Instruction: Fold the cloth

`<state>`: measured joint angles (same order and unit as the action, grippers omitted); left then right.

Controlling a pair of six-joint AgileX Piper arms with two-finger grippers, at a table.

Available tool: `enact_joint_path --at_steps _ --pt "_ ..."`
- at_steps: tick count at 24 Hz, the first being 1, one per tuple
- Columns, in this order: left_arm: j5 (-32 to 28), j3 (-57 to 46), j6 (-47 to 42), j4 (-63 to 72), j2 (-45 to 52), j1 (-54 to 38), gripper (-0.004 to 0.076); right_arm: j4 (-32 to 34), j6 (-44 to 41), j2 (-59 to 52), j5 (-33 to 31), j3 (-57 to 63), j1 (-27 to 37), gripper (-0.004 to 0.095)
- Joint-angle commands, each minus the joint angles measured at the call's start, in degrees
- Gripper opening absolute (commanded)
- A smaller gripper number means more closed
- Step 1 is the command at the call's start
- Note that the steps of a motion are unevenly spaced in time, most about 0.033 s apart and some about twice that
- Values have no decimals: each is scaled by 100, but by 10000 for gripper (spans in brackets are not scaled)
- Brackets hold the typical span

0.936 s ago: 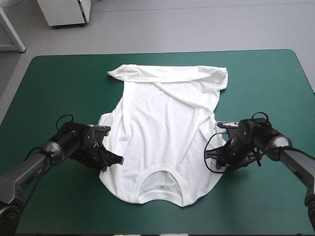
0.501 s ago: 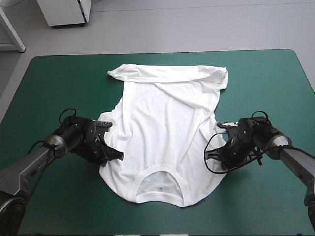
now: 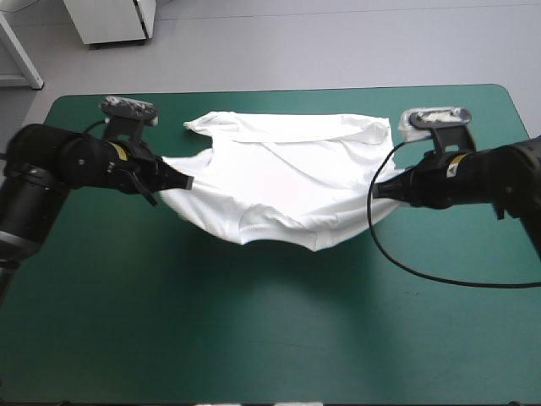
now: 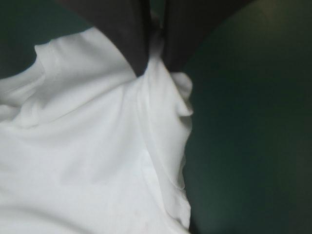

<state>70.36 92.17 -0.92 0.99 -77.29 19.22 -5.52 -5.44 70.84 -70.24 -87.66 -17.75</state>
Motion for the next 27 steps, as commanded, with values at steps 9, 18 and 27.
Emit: enact_joint_path --at_steps 9,18,27 --pt "-419 3871 548 299 297 5 -22 105 865 11 487 -4448 -11 -14" --pt "-1734 5439 909 1083 297 5 -22 -84 1292 120 1438 -5900 -11 -12" --pt "-1546 5653 909 1302 181 5 -22 -49 1268 268 1103 -6032 -11 -11"
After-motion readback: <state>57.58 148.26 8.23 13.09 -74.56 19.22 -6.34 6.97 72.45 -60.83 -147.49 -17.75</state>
